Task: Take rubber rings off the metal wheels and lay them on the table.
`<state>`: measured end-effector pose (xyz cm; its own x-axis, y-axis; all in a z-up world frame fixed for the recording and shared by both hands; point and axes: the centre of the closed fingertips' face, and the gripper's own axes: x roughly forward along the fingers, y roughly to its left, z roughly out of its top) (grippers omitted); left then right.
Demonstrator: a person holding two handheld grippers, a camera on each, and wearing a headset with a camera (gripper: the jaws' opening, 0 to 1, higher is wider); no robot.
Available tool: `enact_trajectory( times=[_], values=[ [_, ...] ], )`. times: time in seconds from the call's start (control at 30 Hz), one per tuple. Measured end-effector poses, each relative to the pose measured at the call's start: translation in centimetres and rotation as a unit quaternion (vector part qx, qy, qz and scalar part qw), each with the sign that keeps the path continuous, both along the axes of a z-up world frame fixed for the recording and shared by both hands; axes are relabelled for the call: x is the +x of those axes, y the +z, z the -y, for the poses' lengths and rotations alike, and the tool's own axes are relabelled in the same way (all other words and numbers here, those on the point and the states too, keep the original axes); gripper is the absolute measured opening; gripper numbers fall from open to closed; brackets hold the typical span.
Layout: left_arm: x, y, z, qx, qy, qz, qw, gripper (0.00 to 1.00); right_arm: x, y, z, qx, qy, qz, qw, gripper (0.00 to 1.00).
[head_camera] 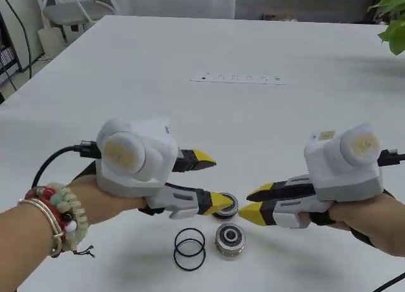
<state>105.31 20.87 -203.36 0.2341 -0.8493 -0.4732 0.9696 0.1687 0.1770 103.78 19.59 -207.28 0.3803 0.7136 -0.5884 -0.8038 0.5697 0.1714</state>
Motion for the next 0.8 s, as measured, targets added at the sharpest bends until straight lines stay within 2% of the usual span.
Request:
enact_trajectory(
  times=[0.03, 0.07, 0.13, 0.27, 0.4, 0.47, 0.53, 0.63, 0.8],
  values=[
    [0.0, -0.4, 0.1, 0.002, 0.004, -0.003, 1.0, 0.35, 0.0, -0.1, 0.0, -0.005, 0.003, 0.002, 1.0, 0.19],
    [-0.1, -0.8, 0.3, -0.007, 0.015, -0.017, 0.9997, 0.33, 0.0, -0.2, -0.1, -0.01, 0.005, 0.005, 0.9999, 0.19],
    [-0.4, -1.8, 0.4, 0.008, 0.011, -0.024, 0.9996, 0.31, 0.0, -0.4, -0.1, -0.019, 0.009, 0.008, 0.9997, 0.19],
    [-0.4, -2.7, 0.7, 0.018, 0.017, -0.023, 0.9994, 0.26, 0.1, -0.7, 0.1, -0.025, 0.01, 0.012, 0.9996, 0.2],
    [-0.5, -2.5, 0.8, 0.013, 0.017, -0.025, 0.9994, 0.22, 0.2, -0.6, -0.2, -0.027, 0.014, 0.017, 0.9994, 0.2],
    [-0.2, -2.3, 0.7, 0.004, 0.023, -0.035, 0.9991, 0.18, 0.2, -0.7, -0.3, -0.028, 0.017, 0.017, 0.9993, 0.2],
    [-0.2, -2.3, 0.6, 0.004, 0.026, -0.035, 0.999, 0.14, 0.1, -0.9, -0.3, -0.032, 0.019, 0.016, 0.9992, 0.19],
    [-0.1, -2.8, 0.4, 0.013, 0.027, -0.036, 0.9989, 0.14, 0.0, -0.9, -0.4, -0.036, 0.021, 0.016, 0.999, 0.19],
    [-0.3, -2.9, 0.5, -0.001, 0.036, -0.059, 0.9976, 0.1, 0.1, -0.7, -0.7, -0.032, 0.022, 0.018, 0.9991, 0.19]
  ],
)
